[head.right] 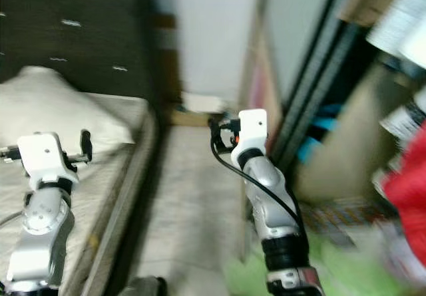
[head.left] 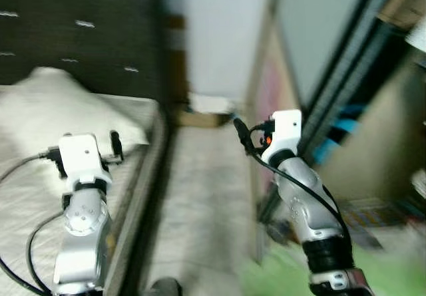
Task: Clean up the room
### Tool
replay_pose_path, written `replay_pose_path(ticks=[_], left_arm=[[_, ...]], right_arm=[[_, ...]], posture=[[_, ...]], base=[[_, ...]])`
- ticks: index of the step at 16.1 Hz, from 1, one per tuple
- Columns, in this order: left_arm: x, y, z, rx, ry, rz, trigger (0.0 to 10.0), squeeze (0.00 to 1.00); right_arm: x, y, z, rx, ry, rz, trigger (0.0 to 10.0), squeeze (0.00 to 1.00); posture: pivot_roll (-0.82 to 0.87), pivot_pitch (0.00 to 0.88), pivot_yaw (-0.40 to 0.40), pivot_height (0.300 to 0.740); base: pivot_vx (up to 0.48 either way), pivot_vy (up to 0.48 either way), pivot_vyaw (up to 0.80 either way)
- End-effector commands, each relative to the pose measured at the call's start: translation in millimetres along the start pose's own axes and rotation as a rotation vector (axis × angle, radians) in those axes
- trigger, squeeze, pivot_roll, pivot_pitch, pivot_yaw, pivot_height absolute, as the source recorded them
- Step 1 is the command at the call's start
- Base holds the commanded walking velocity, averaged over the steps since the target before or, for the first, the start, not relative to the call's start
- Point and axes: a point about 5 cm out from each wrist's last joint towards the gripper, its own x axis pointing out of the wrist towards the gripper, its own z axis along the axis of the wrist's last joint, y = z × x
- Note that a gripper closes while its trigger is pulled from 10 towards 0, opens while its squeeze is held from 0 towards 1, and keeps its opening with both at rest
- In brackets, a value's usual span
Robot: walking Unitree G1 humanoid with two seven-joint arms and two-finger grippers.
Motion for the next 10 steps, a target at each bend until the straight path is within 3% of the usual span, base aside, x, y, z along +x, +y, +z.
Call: replay_pose_path(ticks=[1, 7, 10], left_arm=[[-0.1, -2.9, 0, -0.004, 0.002, -0.022, 10.0, 0.00], [0.2, -2.3, 2, 0.004, -0.019, -0.016, 10.0, 0.00], [-0.2, 0.5, 0, -0.037, -0.012, -0.029, 10.0, 0.00]], right_arm=[[-0.8, -3.6, 2, 0.009, -0.009, -0.007, 10.0, 0.00], [-1.2, 9.4, 6, 0.046, -0.034, 0.091, 10.0, 0.00], [-0.9, 10.4, 6, 0.055, -0.037, 0.102, 10.0, 0.00]], posture=[[-0.03, 0.000, -0.043, 0.740], [-0.04, 0.000, -0.037, 0.740], [-0.03, 0.000, -0.037, 0.740]], base=[[0.000, 0.000, 0.80], [0.000, 0.000, 0.80], [0.000, 0.000, 0.80]])
